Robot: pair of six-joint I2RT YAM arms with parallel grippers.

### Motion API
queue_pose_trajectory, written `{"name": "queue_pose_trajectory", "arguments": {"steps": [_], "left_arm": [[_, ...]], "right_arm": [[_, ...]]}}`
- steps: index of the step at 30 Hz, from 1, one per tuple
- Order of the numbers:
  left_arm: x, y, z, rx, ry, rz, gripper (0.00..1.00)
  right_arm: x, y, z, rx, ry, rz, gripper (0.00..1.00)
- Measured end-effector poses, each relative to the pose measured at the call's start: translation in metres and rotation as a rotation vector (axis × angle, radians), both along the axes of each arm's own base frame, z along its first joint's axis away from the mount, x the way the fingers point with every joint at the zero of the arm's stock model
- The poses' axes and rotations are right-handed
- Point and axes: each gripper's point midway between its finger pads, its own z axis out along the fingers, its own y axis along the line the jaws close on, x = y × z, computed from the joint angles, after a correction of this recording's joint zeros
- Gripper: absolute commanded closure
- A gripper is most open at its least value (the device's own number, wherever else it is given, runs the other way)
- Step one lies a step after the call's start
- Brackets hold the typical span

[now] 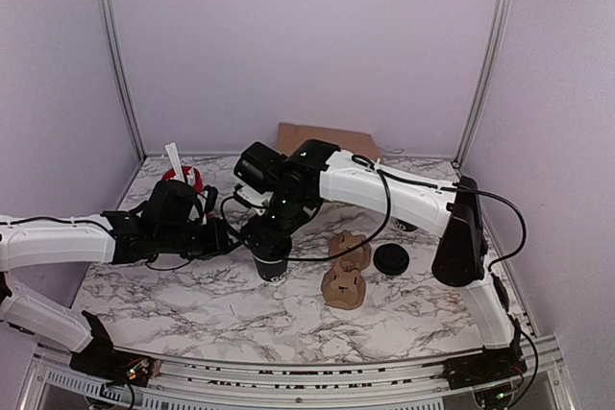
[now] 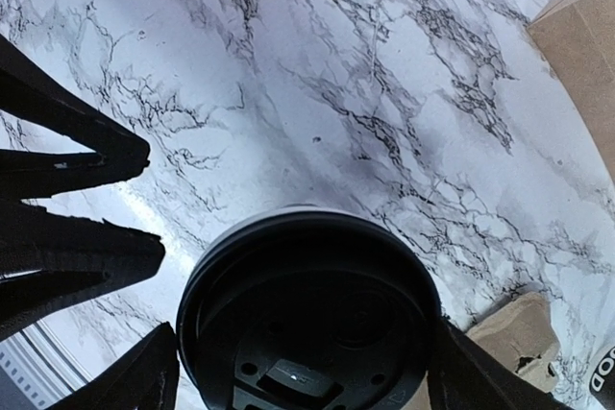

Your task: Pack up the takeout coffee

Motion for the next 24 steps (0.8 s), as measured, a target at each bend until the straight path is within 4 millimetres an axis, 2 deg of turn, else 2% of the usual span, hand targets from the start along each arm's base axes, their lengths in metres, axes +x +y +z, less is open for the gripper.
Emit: {"name": "queue_pose_trajectory", "arguments": {"steps": [5,10,17,24], "left_arm": [[0.004,-0.001,0.008,-0.002,-0.007,0.003,0.65],[0.010,-0.005,0.018,-0.014,-0.026,0.002,0.65],[0.010,-0.006,0.013,0.007,-0.013,-0.004,0.64],[0.012,-0.010,0.007,0.029,0.005,-0.023,0.64]], "right_arm": [[0.000,-0.003,0.002,0.005,-0.005,-0.010,0.14],[0.001,-0.008,0.012,0.031,-0.016,-0.026,0.13],[0.003,-0.013,0.024,0.070,-0.039,-0.051,0.14],[0.005,-0.044,0.032,0.149,-0.033,-0.134,0.22]]}}
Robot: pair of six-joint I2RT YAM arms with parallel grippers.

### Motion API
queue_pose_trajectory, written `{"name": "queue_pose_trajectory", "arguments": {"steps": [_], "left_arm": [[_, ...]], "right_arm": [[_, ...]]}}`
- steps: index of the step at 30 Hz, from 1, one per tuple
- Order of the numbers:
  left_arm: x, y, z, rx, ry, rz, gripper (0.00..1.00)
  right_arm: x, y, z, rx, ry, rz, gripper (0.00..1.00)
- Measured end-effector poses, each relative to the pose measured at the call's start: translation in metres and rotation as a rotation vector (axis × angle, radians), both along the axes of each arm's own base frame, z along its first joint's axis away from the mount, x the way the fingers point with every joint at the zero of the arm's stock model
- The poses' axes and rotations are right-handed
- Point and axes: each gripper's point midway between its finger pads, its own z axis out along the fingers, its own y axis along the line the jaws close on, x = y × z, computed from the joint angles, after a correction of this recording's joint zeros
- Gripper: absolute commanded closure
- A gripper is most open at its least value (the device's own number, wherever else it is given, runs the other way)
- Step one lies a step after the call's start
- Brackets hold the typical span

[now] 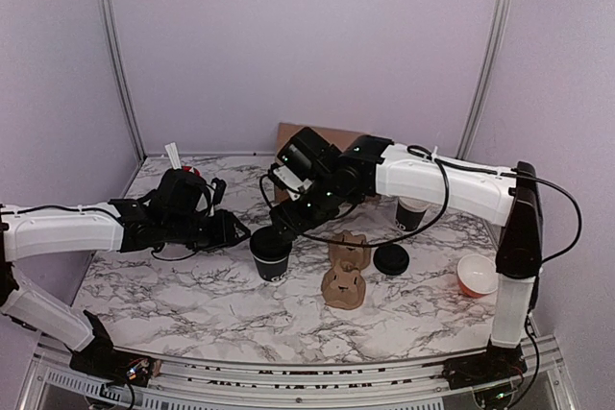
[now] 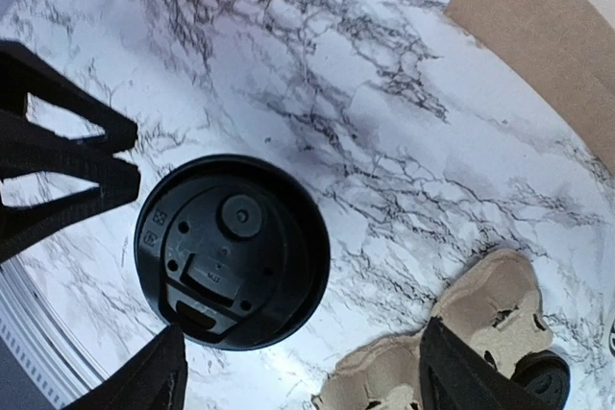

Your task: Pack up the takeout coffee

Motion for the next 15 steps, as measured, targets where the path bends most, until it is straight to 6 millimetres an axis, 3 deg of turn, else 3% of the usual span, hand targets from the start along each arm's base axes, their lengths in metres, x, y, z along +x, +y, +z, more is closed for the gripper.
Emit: {"name": "queue_pose_trajectory", "arguments": {"steps": [6,15], "left_arm": [[0.002,-0.005,0.005,-0.007,0.000,-0.016,0.66],[0.001,-0.006,-0.003,0.014,0.030,-0.023,0.68]], "right_arm": [[0.006,-0.018,0.007,0.151,0.032,-0.070,0.31],[0.003,-0.008,-0.004,0.290,0.105,-0.085,0.38]]}}
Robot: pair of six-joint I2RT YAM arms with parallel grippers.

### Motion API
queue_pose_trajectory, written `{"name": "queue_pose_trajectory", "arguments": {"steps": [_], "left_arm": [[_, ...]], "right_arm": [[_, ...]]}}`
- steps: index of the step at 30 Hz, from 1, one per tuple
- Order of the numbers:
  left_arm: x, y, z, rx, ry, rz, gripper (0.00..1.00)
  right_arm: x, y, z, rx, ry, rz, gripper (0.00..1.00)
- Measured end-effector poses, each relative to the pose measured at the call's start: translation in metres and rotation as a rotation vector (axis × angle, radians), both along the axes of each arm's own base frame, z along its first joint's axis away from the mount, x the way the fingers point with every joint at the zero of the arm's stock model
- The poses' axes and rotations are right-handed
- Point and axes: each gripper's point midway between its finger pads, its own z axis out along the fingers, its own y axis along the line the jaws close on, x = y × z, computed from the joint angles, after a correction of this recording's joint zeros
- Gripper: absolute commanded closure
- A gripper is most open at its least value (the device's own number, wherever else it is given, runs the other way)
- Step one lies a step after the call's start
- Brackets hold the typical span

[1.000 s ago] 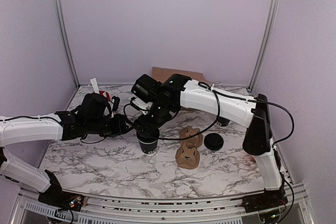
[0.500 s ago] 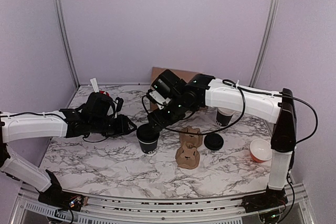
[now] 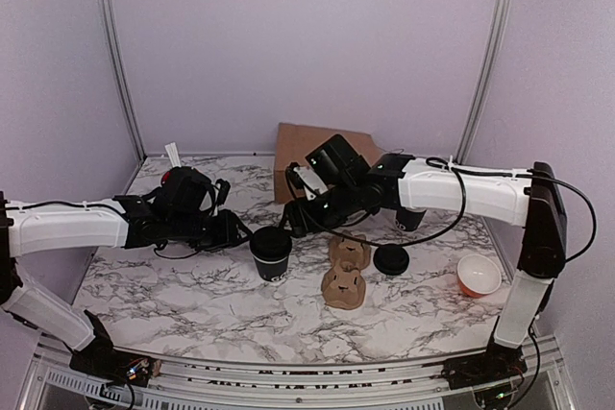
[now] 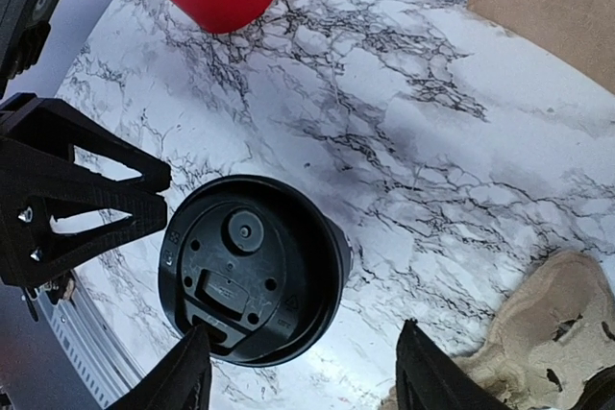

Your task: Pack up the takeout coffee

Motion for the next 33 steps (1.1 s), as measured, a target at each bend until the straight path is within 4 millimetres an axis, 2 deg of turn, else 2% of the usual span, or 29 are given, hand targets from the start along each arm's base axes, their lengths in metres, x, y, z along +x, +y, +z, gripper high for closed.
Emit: {"name": "queue_pose_trajectory", "arguments": {"steps": [9,23,33], "left_arm": [[-0.002,0.000,-0.006,0.010,0.019,-0.005,0.69],[0.000,-0.003,-0.009,0.015,0.030,-0.006,0.69],[-0.002,-0.006,-0.011,0.015,0.036,-0.012,0.69]], "right_arm": [[0.002,0.006,0.004,0.036,-0.003,-0.003,0.41],[-0.004,0.010,0.002,0.060,0.028,0.017,0.55],[-0.007,0.012,-0.008,0.053,0.054,0.023,0.61]]}}
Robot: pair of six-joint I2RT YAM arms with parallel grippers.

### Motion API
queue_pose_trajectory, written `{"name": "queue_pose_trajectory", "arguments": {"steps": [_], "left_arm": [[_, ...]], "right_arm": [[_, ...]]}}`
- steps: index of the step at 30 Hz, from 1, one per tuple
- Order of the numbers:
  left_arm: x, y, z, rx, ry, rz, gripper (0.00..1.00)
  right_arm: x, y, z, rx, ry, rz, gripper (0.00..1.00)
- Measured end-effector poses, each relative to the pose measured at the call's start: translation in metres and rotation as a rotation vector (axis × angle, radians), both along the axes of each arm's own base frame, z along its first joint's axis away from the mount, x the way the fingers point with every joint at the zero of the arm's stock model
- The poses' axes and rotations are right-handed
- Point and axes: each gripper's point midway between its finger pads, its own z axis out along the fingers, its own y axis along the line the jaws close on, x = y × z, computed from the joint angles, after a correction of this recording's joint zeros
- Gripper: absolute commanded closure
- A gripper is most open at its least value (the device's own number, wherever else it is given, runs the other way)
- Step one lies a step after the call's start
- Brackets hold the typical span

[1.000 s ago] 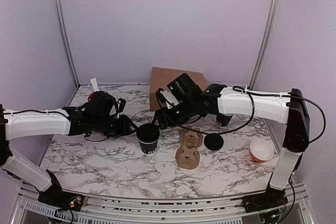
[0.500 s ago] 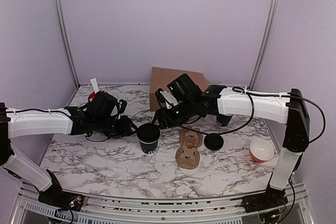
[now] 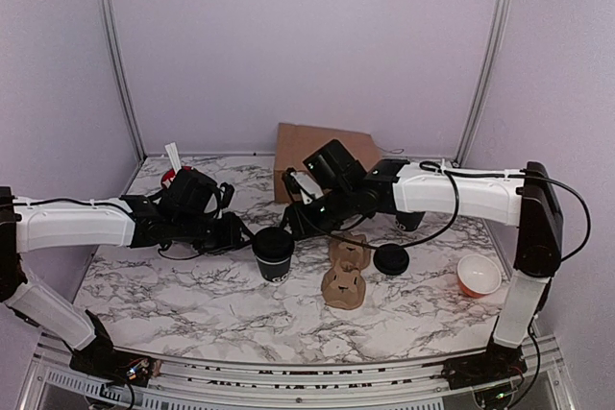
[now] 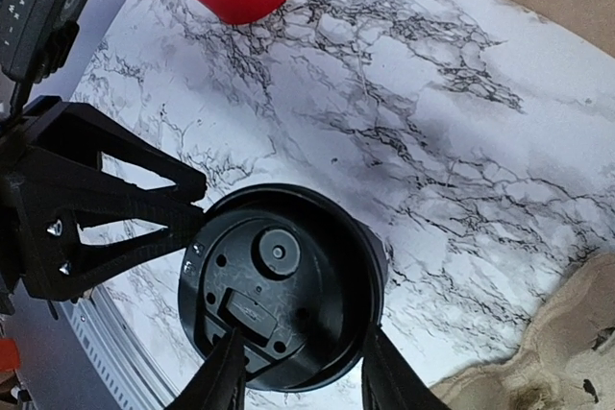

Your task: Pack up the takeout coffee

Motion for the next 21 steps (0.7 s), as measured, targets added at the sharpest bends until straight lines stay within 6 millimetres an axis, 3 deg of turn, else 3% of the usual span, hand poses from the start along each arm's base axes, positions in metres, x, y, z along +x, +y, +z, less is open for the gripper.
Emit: {"name": "queue_pose_trajectory", "arguments": {"steps": [9,21], "left_arm": [[0.000,0.000,0.000,-0.004,0.004,0.004,0.70],[-0.005,-0.007,0.001,-0.014,0.009,-0.006,0.75]], "right_arm": [[-0.003,0.004,-0.016,-0.025,0.022,0.008,0.62],[0.001,0.009,-0.019,-0.063,-0.007,-0.005,0.62]]}}
